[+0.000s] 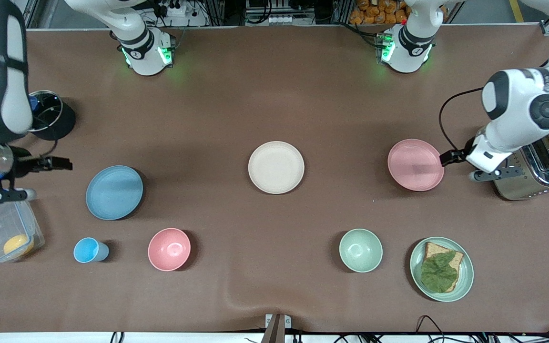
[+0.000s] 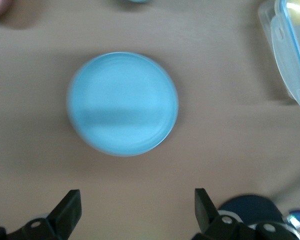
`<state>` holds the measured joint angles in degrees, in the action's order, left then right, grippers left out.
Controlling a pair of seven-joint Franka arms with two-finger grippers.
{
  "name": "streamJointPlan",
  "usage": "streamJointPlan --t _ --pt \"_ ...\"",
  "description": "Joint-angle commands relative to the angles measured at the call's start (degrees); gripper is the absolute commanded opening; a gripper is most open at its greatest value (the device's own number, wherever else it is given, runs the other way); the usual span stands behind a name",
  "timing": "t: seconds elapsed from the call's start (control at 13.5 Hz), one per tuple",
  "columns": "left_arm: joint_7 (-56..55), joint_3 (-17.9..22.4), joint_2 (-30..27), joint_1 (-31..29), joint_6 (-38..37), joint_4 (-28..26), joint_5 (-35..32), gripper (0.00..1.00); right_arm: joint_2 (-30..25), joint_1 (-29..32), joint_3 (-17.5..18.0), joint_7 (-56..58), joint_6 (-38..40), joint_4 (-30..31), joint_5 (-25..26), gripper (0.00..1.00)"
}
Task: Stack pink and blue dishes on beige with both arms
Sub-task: 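Reach the left gripper to the pink plate while the right gripper reaches the blue plate, then slide the pink plate with the left gripper onto the beige plate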
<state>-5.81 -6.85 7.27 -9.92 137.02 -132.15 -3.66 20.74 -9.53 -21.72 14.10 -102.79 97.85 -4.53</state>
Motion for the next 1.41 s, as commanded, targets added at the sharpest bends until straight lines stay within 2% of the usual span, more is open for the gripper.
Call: streamJointPlan --t 0.0,0.15,0.37,0.44,0.52,0.59,0.67,0.74,0.81,0.89,1.11,1.33 --pt "0.8 -0.4 3.5 -2.5 7.5 -3.3 -1.1 1.00 3.5 2.1 0.5 0.1 -10.8 7.4 -1.1 1.00" --pt "0.9 -0.4 6.4 -2.6 11.8 -4.5 -1.1 1.00 8.2 2.9 0.6 0.4 -13.5 7.7 -4.3 1.00" --pt "0.9 -0.4 9.5 -3.7 14.8 -4.9 -1.1 1.00 11.4 2.0 0.9 0.4 -16.3 7.6 -7.7 1.00" --pt "0.9 -0.4 10.2 -3.8 15.5 -5.0 -1.2 0.93 12.4 1.7 1.2 0.4 -18.5 7.6 -7.7 1.00" --pt "1.0 -0.4 10.6 -4.0 15.8 -5.0 -1.2 0.88 13.2 1.9 1.4 0.5 -20.7 7.6 -7.7 0.95" --pt "1.0 -0.4 10.7 -4.1 15.8 -5.0 -1.2 0.81 14.0 2.2 1.6 0.7 -21.8 7.6 -7.7 0.75" --pt "1.0 -0.4 10.6 -4.1 15.8 -5.2 -1.2 0.66 14.3 2.4 1.7 1.3 -22.3 7.6 -7.8 0.53" --pt "1.0 -0.4 10.4 -4.1 15.8 -5.6 -1.2 0.41 14.8 2.5 1.7 1.3 -22.4 7.6 -7.9 0.33" --pt "0.9 -0.4 10.3 -4.1 15.8 -5.6 -1.2 0.16 15.0 2.5 1.7 1.3 -22.5 7.6 -7.9 0.21" --pt "0.9 -0.5 10.0 -4.1 15.7 -5.5 -1.2 0.00 15.0 2.6 1.7 1.3 -22.5 7.6 -8.7 0.15" --pt "0.6 -1.1 6.1 -3.7 15.2 -5.3 -1.3 0.00 15.0 2.5 1.7 1.6 -22.5 7.6 -9.8 0.10" --pt "-3.0 -8.1 -0.6 -3.7 10.2 -3.5 -0.6 0.00 14.3 2.6 1.7 3.6 -21.7 7.6 -9.8 0.05"
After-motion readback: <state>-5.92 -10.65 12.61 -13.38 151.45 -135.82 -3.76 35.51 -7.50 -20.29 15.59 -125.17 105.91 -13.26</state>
